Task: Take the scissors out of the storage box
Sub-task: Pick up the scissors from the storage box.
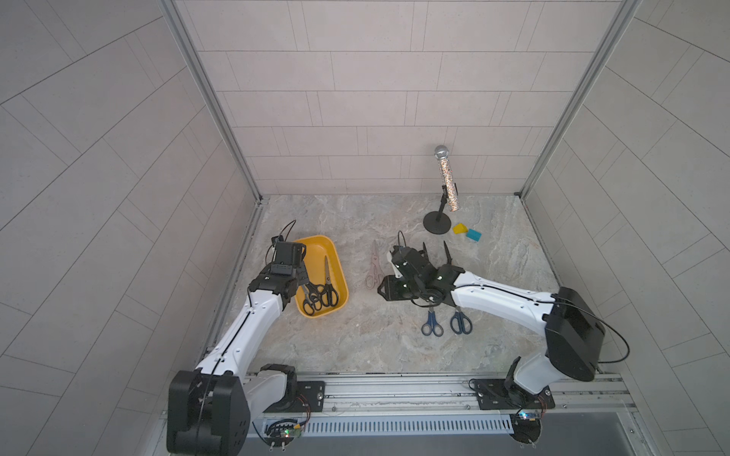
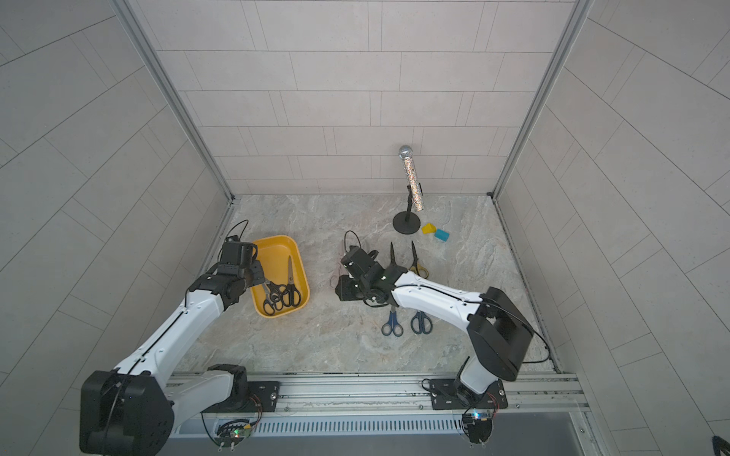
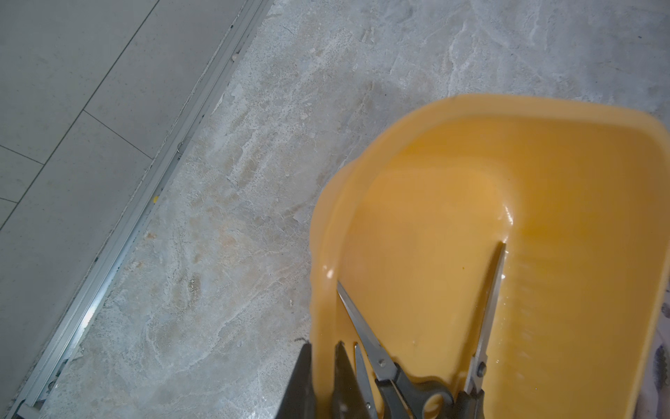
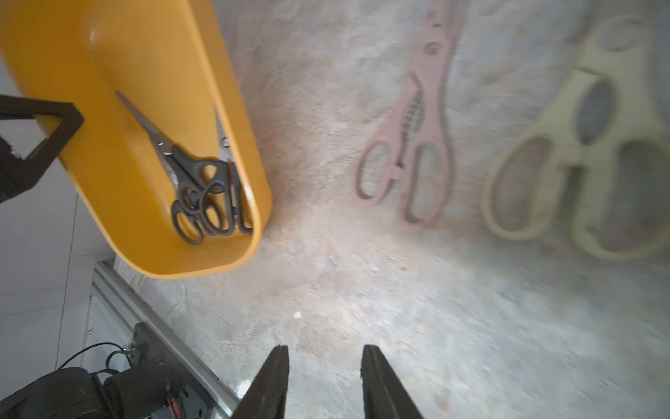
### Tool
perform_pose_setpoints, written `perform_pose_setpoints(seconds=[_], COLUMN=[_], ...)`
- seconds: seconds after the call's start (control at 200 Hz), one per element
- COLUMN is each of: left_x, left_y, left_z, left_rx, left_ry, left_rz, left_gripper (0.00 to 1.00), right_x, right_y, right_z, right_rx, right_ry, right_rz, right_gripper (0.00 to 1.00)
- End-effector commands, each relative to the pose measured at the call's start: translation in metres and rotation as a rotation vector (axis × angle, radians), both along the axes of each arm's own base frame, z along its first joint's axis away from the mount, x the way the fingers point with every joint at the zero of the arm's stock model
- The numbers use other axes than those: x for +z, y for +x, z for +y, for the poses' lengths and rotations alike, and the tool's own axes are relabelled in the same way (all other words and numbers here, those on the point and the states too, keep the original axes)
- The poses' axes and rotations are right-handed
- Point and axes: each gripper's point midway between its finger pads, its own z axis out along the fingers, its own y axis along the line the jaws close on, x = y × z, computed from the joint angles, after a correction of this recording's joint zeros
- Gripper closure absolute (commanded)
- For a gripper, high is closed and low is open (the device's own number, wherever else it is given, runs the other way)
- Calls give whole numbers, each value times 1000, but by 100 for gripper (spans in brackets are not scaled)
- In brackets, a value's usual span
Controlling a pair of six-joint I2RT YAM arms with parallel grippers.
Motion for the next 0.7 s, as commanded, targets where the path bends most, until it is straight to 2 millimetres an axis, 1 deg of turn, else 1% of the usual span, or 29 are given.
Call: perform_pose_setpoints(seconds=[0.0, 0.07, 0.125, 0.22, 0.325, 0.45, 0.625, 0.695], left_x=[7, 8, 8, 9, 10, 11, 11, 11], left_y=[4, 3, 3, 3, 3, 3, 4, 4], left_z=[2, 2, 2, 2, 2, 1, 0, 0], left_rx=[5, 6, 6, 5, 4, 4, 2, 1], left_ry=[6, 7, 8, 8, 5, 2, -2, -4], left_rz=[-24, -25, -27, -30, -32, -37, -37, -38], left_gripper=[100, 100, 100, 100, 100, 100, 100, 100], right_x=[18, 12, 5, -10, -25, -41, -66, -73], right_y=[-1, -2, -1, 2, 7, 13, 20, 23], right_z=[55, 78, 92, 108, 120, 128, 126, 129], right_rx=[88, 119, 130, 129, 125, 109, 78, 74], right_ry=[101, 96, 91, 82, 65, 32, -45, -53], right_rz=[-31, -29, -24, 1, 18, 28, 39, 44], right_gripper=[62, 62, 61, 58, 57, 57, 59, 59])
